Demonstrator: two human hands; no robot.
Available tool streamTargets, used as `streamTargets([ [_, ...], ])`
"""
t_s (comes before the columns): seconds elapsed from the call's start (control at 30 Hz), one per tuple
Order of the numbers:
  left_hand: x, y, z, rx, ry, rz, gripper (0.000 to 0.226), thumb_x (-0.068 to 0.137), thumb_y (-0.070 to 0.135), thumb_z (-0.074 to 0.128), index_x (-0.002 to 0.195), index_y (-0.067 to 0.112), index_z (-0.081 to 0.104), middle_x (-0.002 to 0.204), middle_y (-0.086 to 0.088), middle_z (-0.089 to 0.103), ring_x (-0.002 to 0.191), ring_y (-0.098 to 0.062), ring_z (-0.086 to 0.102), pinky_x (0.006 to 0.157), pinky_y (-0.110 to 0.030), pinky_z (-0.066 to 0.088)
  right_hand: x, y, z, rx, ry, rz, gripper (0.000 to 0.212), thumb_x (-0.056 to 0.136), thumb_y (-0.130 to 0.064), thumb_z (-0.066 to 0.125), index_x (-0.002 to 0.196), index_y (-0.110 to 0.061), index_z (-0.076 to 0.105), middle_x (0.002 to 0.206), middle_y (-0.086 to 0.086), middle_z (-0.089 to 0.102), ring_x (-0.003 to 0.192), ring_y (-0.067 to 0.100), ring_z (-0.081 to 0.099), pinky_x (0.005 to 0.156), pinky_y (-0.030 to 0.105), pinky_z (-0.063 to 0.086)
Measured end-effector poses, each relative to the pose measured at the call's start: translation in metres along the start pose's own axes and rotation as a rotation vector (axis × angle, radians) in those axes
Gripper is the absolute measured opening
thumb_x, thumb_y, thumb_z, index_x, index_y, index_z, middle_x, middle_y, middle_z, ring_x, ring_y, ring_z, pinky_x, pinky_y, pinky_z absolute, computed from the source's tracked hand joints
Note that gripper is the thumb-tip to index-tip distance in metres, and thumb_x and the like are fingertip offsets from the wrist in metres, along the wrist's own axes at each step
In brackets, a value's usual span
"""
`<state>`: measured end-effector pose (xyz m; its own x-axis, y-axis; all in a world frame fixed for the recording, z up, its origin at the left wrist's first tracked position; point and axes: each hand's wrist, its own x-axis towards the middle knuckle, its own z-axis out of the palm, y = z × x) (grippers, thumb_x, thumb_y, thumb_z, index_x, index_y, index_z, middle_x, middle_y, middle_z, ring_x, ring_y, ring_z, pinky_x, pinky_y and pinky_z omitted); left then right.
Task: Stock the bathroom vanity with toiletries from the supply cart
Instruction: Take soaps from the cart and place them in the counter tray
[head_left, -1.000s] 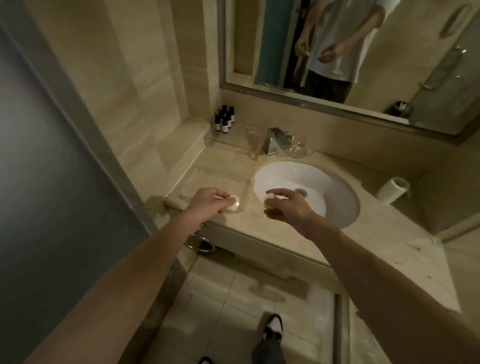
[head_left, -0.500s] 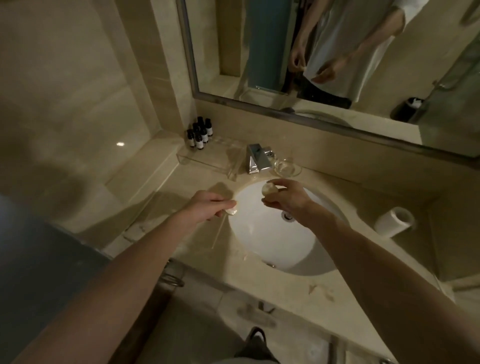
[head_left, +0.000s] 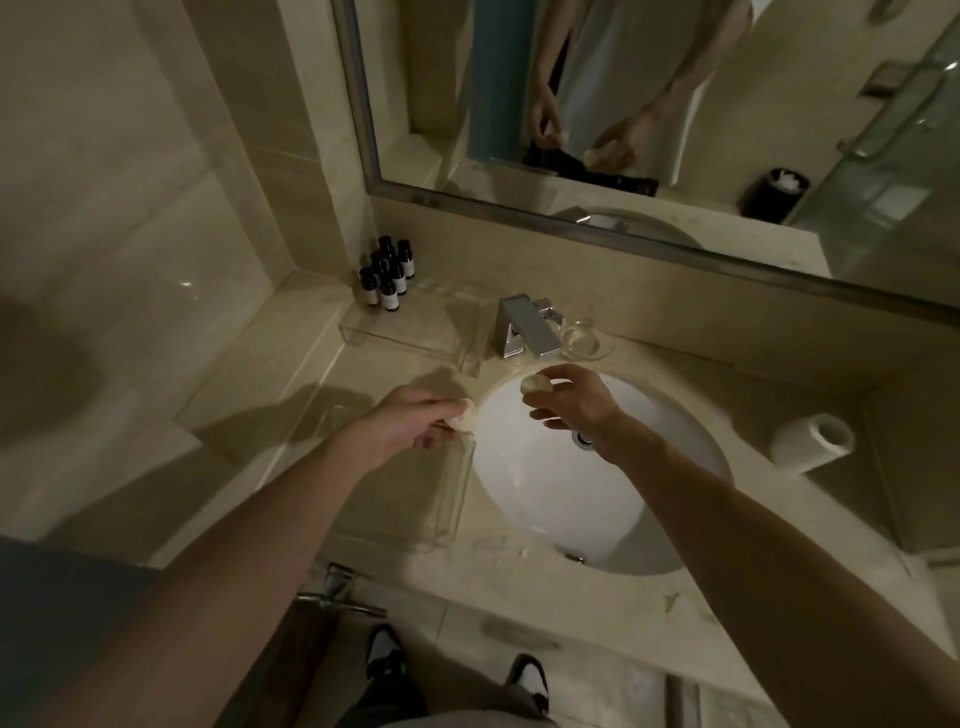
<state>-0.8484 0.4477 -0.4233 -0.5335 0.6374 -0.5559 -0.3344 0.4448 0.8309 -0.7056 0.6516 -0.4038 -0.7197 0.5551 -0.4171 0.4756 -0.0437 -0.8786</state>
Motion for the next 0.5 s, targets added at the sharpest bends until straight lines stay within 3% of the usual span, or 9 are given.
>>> streamTargets([
  [0.1, 0.012, -0.007, -0.031, -0.023, -0.037, -0.028, 0.023, 0.091, 0.017, 0.075, 0.109, 0.004, 0.07, 0.103, -0.015, 0.077, 0.089, -0.026, 0.076, 0.057, -0.025, 0.045, -0.006, 0.001, 0.033, -0.009, 0.047, 0.029, 0.043, 0.082, -0.009, 0.082, 0.119, -0.004, 0.061, 0.105, 0.02, 0.073, 0.076, 0.023, 0.071, 0.067, 0.03, 0.055],
  [0.3, 0.031, -0.029, -0.065, 0.083, 0.018, -0.045, 0.02, 0.088, 0.021, 0.079, 0.103, 0.009, 0.072, 0.095, -0.012, 0.078, 0.066, -0.015, 0.074, 0.055, -0.023, 0.047, -0.021, 0.036, 0.079, -0.166, 0.094, 0.148, 0.042, 0.082, -0.018, 0.082, 0.117, -0.007, 0.062, 0.099, 0.015, 0.075, 0.076, 0.023, 0.071, 0.066, 0.031, 0.052],
  [0.4, 0.039, -0.038, -0.067, 0.23, -0.021, -0.046, 0.017, 0.089, 0.027, 0.077, 0.1, 0.014, 0.073, 0.091, -0.008, 0.077, 0.066, -0.013, 0.071, 0.057, -0.023, 0.05, -0.022, 0.054, 0.08, -0.421, 0.15, 0.176, 0.044, 0.078, -0.036, 0.079, 0.115, -0.018, 0.063, 0.096, 0.002, 0.077, 0.085, 0.02, 0.073, 0.079, 0.036, 0.059],
  [0.5, 0.048, -0.055, -0.065, 0.324, -0.079, -0.033, 0.013, 0.09, 0.028, 0.076, 0.1, 0.019, 0.074, 0.089, -0.008, 0.076, 0.063, -0.01, 0.065, 0.053, -0.021, 0.047, -0.024, 0.06, 0.082, -0.497, 0.17, 0.17, 0.044, 0.08, -0.039, 0.076, 0.117, -0.021, 0.061, 0.103, 0.001, 0.077, 0.093, 0.022, 0.072, 0.087, 0.038, 0.058],
])
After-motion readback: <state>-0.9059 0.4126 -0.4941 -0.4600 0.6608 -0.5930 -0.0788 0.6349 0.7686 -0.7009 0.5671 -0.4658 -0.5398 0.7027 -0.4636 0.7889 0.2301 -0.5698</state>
